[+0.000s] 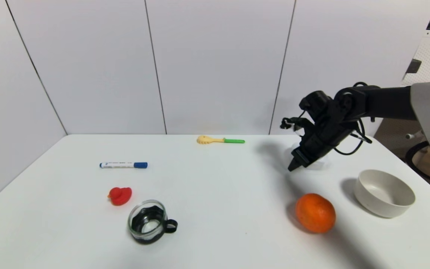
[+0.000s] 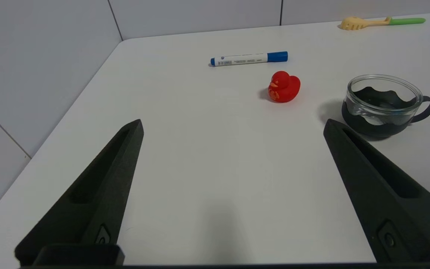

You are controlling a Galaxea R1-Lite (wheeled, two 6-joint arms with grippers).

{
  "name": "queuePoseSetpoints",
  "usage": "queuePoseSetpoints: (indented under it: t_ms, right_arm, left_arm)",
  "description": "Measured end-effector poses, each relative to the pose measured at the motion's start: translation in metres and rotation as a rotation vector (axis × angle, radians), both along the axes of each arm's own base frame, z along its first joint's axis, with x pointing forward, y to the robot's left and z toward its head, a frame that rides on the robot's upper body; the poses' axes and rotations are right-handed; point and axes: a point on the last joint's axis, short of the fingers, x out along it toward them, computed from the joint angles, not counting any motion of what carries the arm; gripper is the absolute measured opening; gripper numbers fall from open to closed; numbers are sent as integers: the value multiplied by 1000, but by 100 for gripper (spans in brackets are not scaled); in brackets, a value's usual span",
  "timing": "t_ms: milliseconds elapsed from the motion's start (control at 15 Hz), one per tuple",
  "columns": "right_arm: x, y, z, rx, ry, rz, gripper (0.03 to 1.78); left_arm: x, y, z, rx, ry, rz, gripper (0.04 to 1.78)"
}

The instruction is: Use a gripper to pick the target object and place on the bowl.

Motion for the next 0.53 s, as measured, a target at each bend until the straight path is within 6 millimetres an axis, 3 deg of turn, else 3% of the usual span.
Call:
queuePoseSetpoints:
  t_ms: [200,267,533]
  right_arm:
    - [0,-1,0,-1,-1,-2,68]
    - [0,-1,0,0,-2,-3,10]
    - [0,-1,1,0,-4,-4,12]
  left_arm:
    - [0,0,0,0,0,0,171]
    - [0,0,0,0,0,0,171]
    - [0,0,0,0,0,0,171]
